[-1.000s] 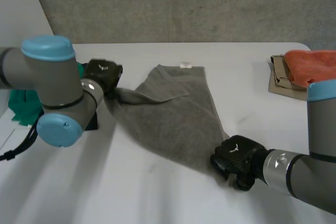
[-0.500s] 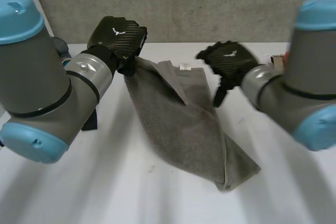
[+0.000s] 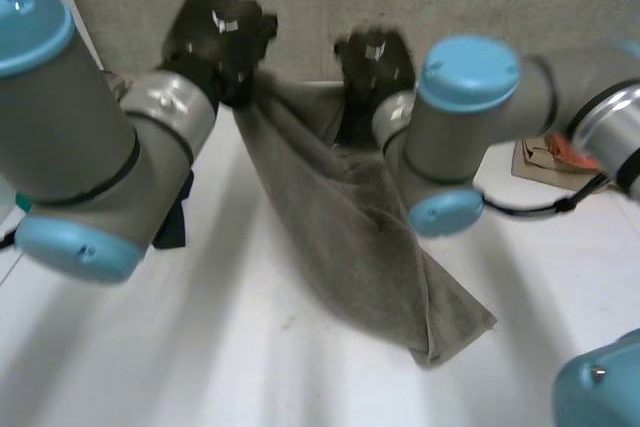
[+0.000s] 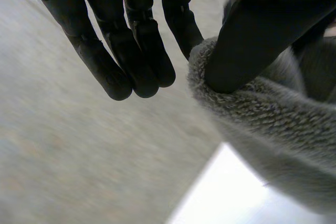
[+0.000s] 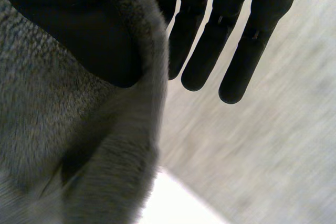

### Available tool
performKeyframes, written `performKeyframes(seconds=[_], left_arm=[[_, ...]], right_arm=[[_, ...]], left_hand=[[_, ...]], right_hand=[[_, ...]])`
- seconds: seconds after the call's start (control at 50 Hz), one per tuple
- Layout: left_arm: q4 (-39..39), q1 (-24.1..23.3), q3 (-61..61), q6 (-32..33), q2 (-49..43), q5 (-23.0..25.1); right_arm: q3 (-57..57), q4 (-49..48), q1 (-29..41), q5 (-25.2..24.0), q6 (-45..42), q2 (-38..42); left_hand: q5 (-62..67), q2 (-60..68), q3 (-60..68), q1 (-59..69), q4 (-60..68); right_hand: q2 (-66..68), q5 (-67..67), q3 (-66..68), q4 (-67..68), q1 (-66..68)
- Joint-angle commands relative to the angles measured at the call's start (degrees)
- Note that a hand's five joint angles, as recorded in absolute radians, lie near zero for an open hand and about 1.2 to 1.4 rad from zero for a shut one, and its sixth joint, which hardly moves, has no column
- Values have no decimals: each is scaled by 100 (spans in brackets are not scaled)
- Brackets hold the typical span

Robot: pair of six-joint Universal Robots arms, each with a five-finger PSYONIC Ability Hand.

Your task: Fold the laundry.

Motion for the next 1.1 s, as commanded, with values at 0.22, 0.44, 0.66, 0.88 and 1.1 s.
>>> performKeyframes(seconds=[0.22,0.44,0.66,0.88,1.1], left_arm=[[261,-595,972,-242,393,-880],[313,-1511,-1105,-1369,176,-907],[-363,-976,-1009,-1914,-230,-776],[-1066,456,-1763,-1748,227,199],[-540,1073,-2521,-553,-238,586]], right_arm=[[632,-1356,-720,-680,-851,-1777],[3384,-801,-1424,-1163,-807,-2736],[5108,-1065,-1996,-1410,-1070,-2526],[5443,-1012,-2163,-1401,-1202,-2517],[5434,-995,-2110,-1401,-1211,-2394]], left_hand=[[1359,1146,1195,1364,1152],[1359,1146,1195,1364,1152],[-5316,-5529,-5480,-5311,-5523],[-4931,-5144,-5095,-4926,-5138],[-3972,-4185,-4135,-3966,-4178]], right_hand=[[1230,1296,1196,1156,1506],[1230,1296,1196,1156,1506],[1230,1296,1196,1156,1506],[1230,1296,1196,1156,1506],[1230,1296,1196,1156,1506]])
